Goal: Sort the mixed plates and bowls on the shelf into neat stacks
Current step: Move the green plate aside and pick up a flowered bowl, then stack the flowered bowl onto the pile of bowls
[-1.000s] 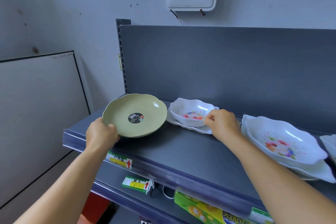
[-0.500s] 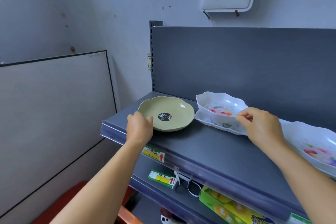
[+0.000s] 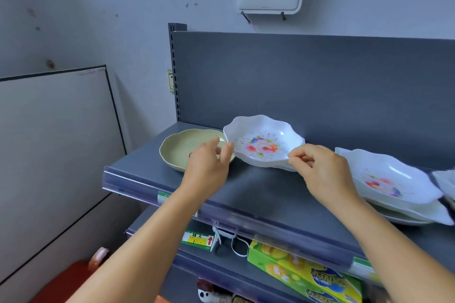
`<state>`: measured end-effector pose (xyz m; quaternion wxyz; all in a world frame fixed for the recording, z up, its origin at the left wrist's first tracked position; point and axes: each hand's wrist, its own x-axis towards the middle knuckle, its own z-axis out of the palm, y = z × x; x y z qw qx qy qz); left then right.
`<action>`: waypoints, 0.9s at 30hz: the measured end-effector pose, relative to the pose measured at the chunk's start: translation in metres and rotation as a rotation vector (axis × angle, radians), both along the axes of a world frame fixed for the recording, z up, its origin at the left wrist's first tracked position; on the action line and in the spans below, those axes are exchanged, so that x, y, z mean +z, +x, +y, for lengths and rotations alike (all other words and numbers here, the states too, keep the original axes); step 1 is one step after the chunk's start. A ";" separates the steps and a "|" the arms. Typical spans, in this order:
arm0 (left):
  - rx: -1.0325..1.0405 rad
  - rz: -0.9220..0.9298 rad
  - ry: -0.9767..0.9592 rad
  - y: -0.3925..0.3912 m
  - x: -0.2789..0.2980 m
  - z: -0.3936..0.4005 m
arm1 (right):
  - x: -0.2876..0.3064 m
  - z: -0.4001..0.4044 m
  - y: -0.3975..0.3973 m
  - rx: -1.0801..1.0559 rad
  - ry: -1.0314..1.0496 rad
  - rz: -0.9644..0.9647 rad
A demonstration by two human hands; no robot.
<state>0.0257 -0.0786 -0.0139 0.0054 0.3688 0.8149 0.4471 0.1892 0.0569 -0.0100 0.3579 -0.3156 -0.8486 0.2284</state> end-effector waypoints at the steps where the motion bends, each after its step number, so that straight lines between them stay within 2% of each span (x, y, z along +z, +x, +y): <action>1: -0.015 -0.027 0.018 0.007 0.004 0.005 | 0.002 -0.001 0.007 0.006 0.001 0.004; 6: -0.031 -0.115 0.079 0.043 0.011 0.033 | 0.010 0.010 0.049 -0.010 0.009 0.006; 15: -0.164 -0.253 0.114 0.127 0.022 0.092 | 0.016 0.043 0.139 -0.103 -0.225 0.111; 18: -0.191 -0.232 0.062 0.148 0.023 0.116 | 0.018 0.054 0.162 -0.157 -0.241 0.080; 23: -0.179 -0.062 -0.170 0.168 0.017 0.149 | 0.014 0.073 0.182 -0.277 -0.234 -0.011; 27: -0.164 -0.016 -0.245 0.174 0.012 0.161 | 0.003 0.087 0.186 -0.294 -0.246 -0.086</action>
